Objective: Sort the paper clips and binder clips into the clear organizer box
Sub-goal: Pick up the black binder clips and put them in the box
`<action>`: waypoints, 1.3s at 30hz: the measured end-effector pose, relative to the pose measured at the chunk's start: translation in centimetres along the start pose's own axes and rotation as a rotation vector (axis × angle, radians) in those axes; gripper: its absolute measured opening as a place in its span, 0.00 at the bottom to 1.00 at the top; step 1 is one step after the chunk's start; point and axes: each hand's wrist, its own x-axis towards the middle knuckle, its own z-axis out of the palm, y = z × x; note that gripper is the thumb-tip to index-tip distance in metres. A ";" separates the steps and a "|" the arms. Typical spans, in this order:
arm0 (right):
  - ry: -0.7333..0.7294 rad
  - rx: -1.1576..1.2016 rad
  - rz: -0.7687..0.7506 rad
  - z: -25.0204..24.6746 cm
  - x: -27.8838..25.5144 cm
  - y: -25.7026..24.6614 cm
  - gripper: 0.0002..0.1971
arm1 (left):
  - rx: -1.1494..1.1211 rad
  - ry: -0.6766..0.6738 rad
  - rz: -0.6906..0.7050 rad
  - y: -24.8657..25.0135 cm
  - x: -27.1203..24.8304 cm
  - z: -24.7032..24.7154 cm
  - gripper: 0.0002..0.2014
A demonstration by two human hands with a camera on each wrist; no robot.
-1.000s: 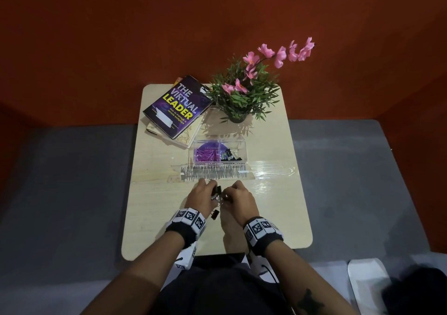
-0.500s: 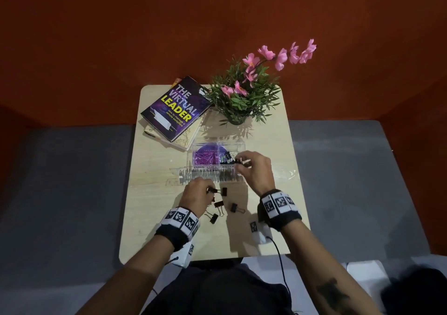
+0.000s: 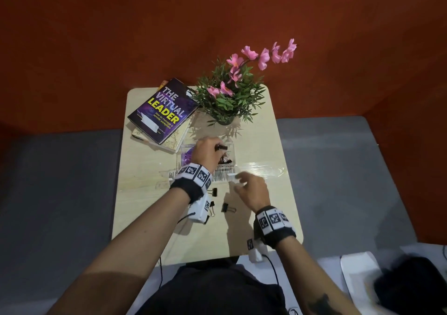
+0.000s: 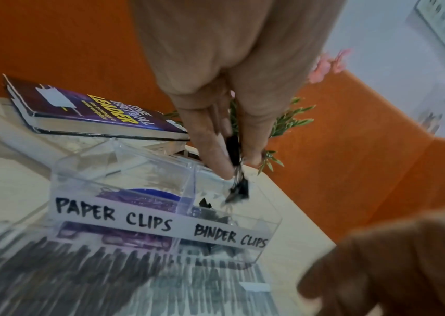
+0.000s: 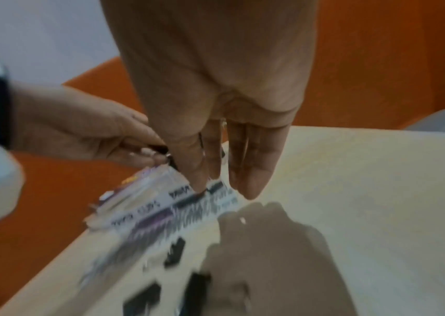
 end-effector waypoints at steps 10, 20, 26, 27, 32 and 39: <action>-0.135 -0.243 -0.171 4.6 -3.2 1.3 0.05 | 0.299 -0.218 -0.092 -4.5 -8.9 0.7 0.15; -0.284 -0.536 -0.608 4.4 -0.6 -0.2 0.26 | 0.530 -0.264 0.078 -8.9 -13.3 4.4 0.32; -0.253 -0.520 -0.531 4.8 -0.1 1.2 0.09 | 0.483 -0.289 0.142 -9.5 -13.4 4.5 0.20; -0.233 -0.488 -0.492 4.7 -0.2 1.2 0.09 | 0.455 -0.290 0.109 -9.3 -13.2 4.4 0.17; -0.177 -0.295 -0.315 4.7 -0.7 1.0 0.12 | 0.334 -0.233 -0.012 -8.5 -12.3 4.4 0.17; -0.150 -0.203 -0.195 5.2 -1.0 0.8 0.02 | 0.258 -0.185 -0.119 -7.8 -10.8 4.6 0.14</action>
